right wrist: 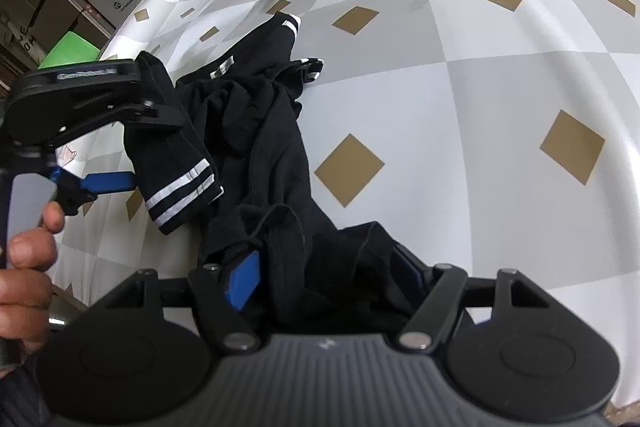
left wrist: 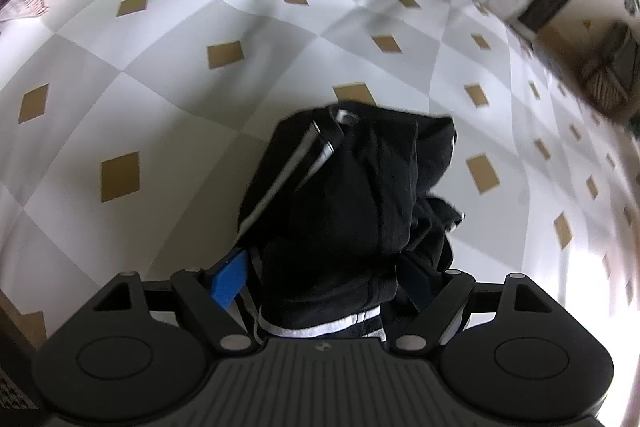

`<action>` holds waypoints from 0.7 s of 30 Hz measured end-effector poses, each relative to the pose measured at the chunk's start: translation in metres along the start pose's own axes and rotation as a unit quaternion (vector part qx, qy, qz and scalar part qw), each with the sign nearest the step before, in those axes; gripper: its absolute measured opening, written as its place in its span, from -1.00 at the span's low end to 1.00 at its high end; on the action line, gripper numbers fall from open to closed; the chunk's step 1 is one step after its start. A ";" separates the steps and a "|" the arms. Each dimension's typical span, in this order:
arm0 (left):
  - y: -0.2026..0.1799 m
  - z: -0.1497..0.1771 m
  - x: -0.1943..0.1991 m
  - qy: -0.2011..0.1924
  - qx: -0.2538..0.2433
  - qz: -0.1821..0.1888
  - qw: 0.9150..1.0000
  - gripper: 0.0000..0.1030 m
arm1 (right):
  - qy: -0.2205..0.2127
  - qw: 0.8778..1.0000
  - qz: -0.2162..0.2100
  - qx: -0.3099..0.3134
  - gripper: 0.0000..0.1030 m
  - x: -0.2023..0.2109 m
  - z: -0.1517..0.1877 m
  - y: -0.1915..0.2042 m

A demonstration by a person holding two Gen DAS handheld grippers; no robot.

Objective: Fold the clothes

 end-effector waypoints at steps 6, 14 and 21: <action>0.009 0.004 -0.007 0.008 0.016 -0.001 1.000 -0.11 | 0.009 1.000 0.003 0.007 0.33 -0.006 0.002 0.004; 0.038 -0.009 -0.003 -0.004 0.032 -0.055 0.998 -0.32 | 0.015 1.000 -0.004 0.010 0.33 -0.006 0.002 0.007; 0.058 -0.025 -0.005 0.004 0.004 -0.140 0.990 -0.31 | 0.018 1.000 -0.022 -0.012 0.33 0.002 -0.011 0.003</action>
Point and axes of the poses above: each gripper's, at about its wrist camera, not at the fingertips, and x roughly against the way its jaws point, y to its left, z to its underside, the point moved 3 cm from there along -x, roughly the way its jaws point, and after that the axes turned 3 degrees about y, right-handed, at the moved point
